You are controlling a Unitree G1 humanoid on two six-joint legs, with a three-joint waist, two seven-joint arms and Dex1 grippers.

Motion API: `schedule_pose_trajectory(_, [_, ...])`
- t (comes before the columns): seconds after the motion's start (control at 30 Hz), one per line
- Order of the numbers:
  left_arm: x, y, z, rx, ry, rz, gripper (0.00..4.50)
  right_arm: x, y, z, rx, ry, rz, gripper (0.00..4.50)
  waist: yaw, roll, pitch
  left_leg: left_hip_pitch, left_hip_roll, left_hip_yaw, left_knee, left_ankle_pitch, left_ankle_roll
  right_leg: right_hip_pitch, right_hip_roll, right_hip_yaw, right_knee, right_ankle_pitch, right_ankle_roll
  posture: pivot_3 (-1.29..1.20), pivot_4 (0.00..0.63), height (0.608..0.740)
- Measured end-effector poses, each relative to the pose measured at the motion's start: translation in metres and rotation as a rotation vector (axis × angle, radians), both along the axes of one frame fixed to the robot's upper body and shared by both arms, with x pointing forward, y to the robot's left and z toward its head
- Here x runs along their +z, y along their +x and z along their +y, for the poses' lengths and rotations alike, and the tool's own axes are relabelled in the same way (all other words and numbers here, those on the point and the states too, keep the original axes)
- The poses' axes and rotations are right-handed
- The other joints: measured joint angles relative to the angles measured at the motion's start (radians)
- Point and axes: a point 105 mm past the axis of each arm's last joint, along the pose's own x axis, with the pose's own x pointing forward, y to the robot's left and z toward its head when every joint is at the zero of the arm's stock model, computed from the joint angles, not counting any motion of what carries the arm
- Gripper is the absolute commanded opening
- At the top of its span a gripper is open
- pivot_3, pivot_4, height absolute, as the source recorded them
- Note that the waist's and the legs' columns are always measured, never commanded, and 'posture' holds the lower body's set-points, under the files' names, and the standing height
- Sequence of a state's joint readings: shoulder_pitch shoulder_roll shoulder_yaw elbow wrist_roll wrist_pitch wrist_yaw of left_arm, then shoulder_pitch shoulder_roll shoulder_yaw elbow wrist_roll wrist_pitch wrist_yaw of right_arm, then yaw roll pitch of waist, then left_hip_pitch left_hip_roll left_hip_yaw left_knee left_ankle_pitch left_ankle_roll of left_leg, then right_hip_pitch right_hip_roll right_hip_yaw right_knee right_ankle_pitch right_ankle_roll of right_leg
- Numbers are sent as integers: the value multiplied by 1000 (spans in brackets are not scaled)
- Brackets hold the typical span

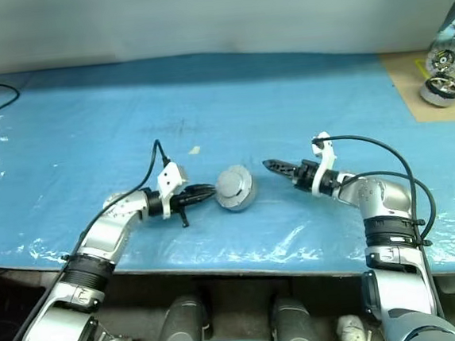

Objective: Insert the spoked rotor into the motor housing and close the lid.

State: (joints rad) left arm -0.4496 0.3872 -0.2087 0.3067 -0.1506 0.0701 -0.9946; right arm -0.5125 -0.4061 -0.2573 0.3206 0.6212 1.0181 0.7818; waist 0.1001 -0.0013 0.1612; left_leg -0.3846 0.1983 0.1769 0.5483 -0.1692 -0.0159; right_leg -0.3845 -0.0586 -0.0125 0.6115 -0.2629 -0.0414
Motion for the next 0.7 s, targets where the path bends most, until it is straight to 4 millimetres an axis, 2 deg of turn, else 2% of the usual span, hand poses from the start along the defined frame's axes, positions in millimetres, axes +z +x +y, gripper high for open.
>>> schedule_pose_trajectory(0.13, [-4,-1,3,7,14,8,368,-8,-17,19,96,3,-6,4471,1,0,0,0,0,0,-1,0,0,0,0,-1,0,1,2,0,150,740])
schedule_pose_trajectory(0.17, [-11,-3,4,6,32,29,368,-8,-20,25,115,6,-7,4471,0,0,0,-1,0,0,-1,0,0,-1,0,-1,0,1,1,0,150,740])
schedule_pose_trajectory(0.23, [-19,-8,2,-2,32,58,368,-9,-23,30,130,18,-7,4471,-2,0,0,-1,1,0,0,0,0,-1,0,-1,0,0,1,0,150,740])
schedule_pose_trajectory(0.37, [-18,-7,3,-2,40,55,368,-7,-23,41,134,57,1,4471,-5,0,1,-1,1,0,0,0,0,-2,0,0,1,-1,-2,0,150,740])
schedule_pose_trajectory(0.57, [-18,-7,5,-7,44,55,368,4,-14,42,118,45,-30,4471,-4,0,1,-1,1,0,-1,0,0,-2,0,0,1,0,0,0,150,740])
schedule_pose_trajectory(0.7, [-17,-8,5,-8,44,55,368,-7,-5,22,60,-50,-34,4471,-4,0,1,-1,0,0,-1,0,-1,-2,0,0,1,1,1,0,150,740])
